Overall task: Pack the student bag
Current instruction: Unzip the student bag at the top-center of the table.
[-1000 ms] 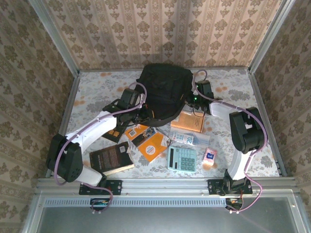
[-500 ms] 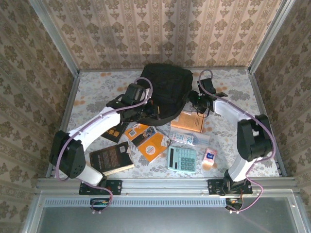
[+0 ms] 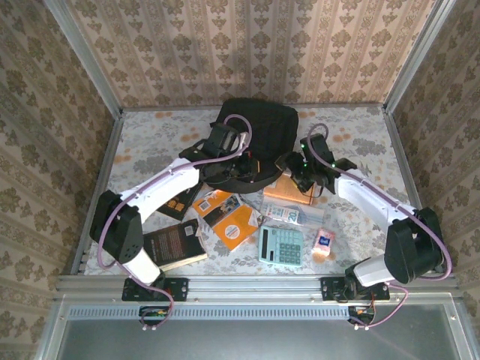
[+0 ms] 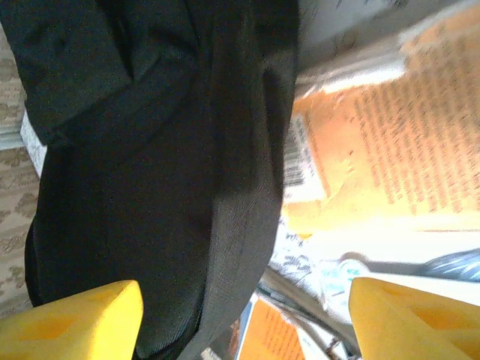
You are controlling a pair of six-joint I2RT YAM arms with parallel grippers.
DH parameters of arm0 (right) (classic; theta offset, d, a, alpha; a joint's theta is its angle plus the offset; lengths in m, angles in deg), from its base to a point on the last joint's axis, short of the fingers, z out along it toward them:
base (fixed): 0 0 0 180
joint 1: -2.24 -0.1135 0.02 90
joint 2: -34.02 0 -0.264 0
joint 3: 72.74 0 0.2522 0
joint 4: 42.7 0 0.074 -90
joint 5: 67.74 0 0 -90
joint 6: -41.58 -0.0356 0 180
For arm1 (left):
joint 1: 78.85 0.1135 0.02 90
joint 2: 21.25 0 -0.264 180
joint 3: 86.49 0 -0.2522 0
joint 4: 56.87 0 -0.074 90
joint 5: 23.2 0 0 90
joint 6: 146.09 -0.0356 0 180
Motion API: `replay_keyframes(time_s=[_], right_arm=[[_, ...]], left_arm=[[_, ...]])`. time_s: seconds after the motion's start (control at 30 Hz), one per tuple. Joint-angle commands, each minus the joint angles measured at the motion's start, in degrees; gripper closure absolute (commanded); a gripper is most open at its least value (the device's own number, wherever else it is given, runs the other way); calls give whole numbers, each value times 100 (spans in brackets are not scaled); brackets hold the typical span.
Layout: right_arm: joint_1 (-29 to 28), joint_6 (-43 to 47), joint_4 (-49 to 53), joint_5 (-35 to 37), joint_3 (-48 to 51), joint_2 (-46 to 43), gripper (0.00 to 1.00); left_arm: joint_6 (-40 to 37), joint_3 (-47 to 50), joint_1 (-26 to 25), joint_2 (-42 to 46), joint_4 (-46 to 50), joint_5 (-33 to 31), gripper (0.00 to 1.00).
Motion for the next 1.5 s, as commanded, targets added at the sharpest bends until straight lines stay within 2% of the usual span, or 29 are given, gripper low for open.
replay_keyframes(time_s=[0.0,0.17,0.27,0.47,0.77,1.03,1.3,1.47], right_arm=[[-105,-629,-504,-276,92,250,27],[-184,-821,-1180,-424,177,621,36],[-218,-862,-1295,-514,97,908,44],[-318,-845,-1225,-350,21,1105,51],[-321,-941,-1426,-370,67,1219,89],[-318,-968,-1432,-385,22,1310,93],[-316,-952,-1497,-473,-8,1393,93],[-318,-925,-1506,-499,-28,1418,93]], left_arm=[[-304,-87,-6,95,91,-81,100],[-257,450,209,244,-140,17,100],[-79,768,385,267,-521,196,100],[44,882,524,126,-1019,472,100],[397,1012,577,-147,-1701,987,100],[347,1150,656,-241,-1620,1042,95],[403,1233,709,-320,-1865,1208,74],[427,1212,720,-412,-1944,1352,68]])
